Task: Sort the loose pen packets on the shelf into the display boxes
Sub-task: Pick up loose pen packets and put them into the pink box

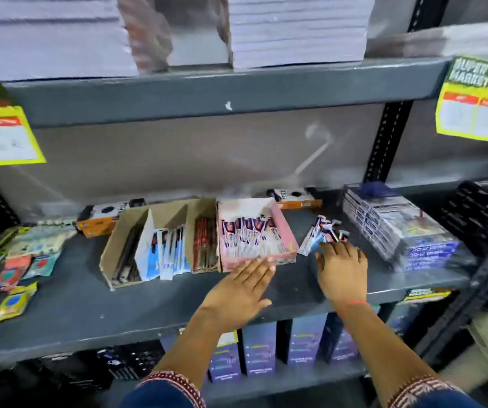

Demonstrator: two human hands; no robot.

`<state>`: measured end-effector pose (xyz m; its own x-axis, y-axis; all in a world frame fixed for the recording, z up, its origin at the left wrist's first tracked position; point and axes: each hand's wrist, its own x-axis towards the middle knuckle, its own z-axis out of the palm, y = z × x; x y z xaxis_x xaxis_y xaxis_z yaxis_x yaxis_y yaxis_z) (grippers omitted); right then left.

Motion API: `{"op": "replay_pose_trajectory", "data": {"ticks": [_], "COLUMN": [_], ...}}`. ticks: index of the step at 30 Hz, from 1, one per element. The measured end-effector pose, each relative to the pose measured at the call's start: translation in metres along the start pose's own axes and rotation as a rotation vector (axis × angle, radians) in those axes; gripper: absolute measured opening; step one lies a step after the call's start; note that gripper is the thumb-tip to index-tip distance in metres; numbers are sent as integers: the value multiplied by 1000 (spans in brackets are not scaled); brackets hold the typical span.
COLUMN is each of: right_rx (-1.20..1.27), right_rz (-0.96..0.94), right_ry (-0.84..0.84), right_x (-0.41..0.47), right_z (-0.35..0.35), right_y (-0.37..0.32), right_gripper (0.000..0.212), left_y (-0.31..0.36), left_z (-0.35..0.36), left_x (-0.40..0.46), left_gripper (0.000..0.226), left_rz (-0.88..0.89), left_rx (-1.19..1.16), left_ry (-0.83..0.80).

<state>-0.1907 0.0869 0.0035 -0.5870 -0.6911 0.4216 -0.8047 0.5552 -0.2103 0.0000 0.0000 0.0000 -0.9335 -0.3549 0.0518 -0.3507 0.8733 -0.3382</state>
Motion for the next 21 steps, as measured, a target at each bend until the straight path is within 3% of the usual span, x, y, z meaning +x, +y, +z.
{"op": "replay_pose_trajectory", "data": {"ticks": [5, 7, 10, 13, 16, 21], "right_rx": [-74, 20, 138, 112, 105, 394], "right_rz": [80, 114, 186, 224, 286, 513], "right_ry": [-212, -281, -393, -403, -421, -460], "right_x": [40, 54, 73, 82, 89, 99], "right_z": [12, 17, 23, 31, 37, 42], "right_y": [8, 5, -6, -17, -19, -18], "right_gripper": [29, 28, 37, 52, 52, 45], "left_y": [3, 1, -1, -1, 0, 0], "left_z": [25, 36, 40, 40, 40, 41], "left_x": [18, 20, 18, 17, 18, 17], "left_gripper": [58, 63, 67, 68, 68, 67], "left_rz": [92, 58, -6, -13, -6, 2], "left_rx": [-136, -293, -384, -395, -389, -403], "left_ry": [1, -96, -90, -87, -53, -25]}}
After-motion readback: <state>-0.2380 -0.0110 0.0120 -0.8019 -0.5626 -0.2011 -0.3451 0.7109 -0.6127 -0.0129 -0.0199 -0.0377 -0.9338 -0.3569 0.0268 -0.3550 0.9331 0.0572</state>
